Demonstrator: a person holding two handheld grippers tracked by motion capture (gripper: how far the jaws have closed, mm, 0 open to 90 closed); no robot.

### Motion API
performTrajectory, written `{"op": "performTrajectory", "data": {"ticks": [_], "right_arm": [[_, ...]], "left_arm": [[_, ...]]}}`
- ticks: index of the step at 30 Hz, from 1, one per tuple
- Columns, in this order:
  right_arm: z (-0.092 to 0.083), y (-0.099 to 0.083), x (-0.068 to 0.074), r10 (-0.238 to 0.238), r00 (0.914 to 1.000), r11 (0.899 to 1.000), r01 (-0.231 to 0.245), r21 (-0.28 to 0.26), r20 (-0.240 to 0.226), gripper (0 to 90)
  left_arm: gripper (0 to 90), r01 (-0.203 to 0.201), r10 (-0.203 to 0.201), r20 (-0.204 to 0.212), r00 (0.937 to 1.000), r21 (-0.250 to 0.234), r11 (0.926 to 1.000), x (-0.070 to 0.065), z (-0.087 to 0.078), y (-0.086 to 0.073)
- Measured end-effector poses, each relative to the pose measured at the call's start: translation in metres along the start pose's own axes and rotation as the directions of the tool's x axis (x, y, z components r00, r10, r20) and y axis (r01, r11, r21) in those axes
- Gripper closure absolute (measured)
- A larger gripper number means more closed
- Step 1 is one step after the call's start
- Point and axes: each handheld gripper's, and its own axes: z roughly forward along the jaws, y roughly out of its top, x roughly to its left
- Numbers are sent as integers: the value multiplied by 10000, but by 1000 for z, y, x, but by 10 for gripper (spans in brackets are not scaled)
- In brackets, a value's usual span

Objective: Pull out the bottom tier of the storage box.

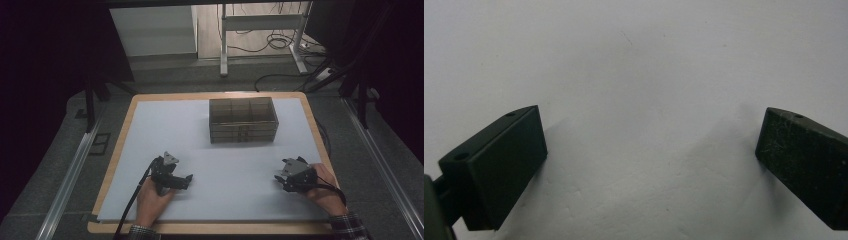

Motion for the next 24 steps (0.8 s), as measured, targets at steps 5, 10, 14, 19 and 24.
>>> {"op": "performTrajectory", "data": {"ticks": [5,10,14,19,24], "right_arm": [[7,8,1,-565,9976,9984,566,-23,396,387],[13,16,3,-1018,9923,9948,1018,34,705,387],[17,21,4,-1289,9873,9916,1288,71,930,387],[22,26,4,-1554,9812,9878,1552,104,1141,387],[27,31,5,-1860,9724,9825,1859,142,1409,387]], "left_arm": [[0,-4,4,-5,10000,1,10000,0,0,0],[0,-1,1,-5,10000,1,10000,0,0,0],[0,0,0,-4,10000,3,10000,0,0,0],[0,0,0,-5,10000,1,10000,0,0,0],[0,1,-1,-4,10000,1,10000,0,0,0]]}}
